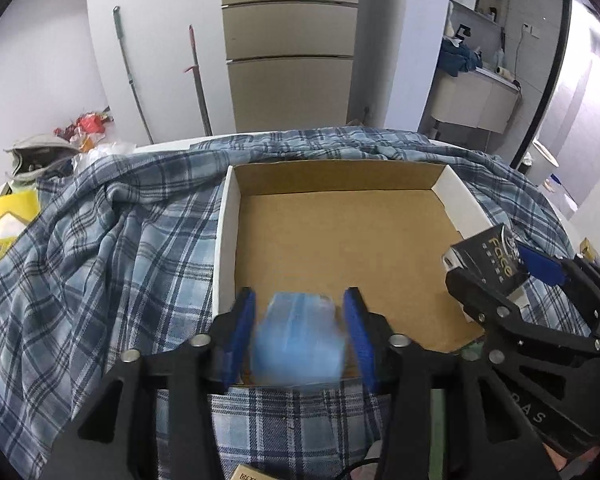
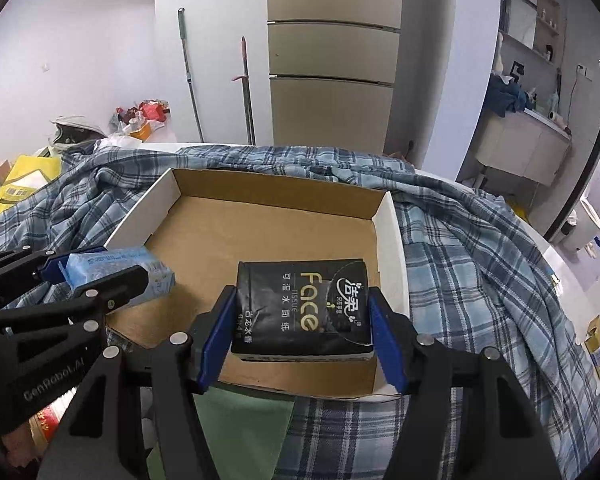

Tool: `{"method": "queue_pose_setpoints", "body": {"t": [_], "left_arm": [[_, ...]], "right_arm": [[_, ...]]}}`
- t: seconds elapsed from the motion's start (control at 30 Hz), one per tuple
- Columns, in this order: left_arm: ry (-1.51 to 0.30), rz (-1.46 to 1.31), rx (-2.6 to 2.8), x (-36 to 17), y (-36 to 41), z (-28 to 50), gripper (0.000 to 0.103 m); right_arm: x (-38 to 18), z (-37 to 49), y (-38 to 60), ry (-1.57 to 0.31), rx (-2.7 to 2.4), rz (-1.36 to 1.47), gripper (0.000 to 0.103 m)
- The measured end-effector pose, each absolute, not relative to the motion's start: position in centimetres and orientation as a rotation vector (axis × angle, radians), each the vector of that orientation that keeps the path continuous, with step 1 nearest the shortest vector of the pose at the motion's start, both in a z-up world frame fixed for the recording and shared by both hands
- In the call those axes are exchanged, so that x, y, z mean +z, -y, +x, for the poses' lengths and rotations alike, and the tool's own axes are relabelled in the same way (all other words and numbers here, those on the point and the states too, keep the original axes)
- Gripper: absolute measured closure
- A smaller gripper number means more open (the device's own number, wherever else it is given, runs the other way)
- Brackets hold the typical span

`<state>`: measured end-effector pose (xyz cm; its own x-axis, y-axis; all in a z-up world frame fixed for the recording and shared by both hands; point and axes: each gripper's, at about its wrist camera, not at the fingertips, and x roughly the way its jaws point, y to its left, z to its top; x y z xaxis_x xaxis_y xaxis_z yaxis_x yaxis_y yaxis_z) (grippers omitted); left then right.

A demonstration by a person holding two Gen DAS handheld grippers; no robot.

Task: Organize soft objects
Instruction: 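Lower both packs into the box and open both grippers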

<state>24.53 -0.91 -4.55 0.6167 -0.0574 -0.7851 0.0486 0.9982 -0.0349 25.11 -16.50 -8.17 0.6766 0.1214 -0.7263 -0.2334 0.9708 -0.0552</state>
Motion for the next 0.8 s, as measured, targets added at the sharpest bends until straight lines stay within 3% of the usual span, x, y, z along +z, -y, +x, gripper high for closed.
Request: {"method": "queue_pose_setpoints", "body": {"t": [0.13, 0.8], "left_arm": [[-0.876, 0.013, -0.024, -4.3, 0.5, 24.6, 0.022], [-0.786, 0.003, -0.013, -1.5, 0.1, 23.0, 0.021]], "right_arm": [[-8.4, 25.3, 16.6, -0.813, 0.188, -0.150, 0.037], [-6.4, 24.5, 17.3, -0.774, 0.193, -0.106, 0.035]]}}
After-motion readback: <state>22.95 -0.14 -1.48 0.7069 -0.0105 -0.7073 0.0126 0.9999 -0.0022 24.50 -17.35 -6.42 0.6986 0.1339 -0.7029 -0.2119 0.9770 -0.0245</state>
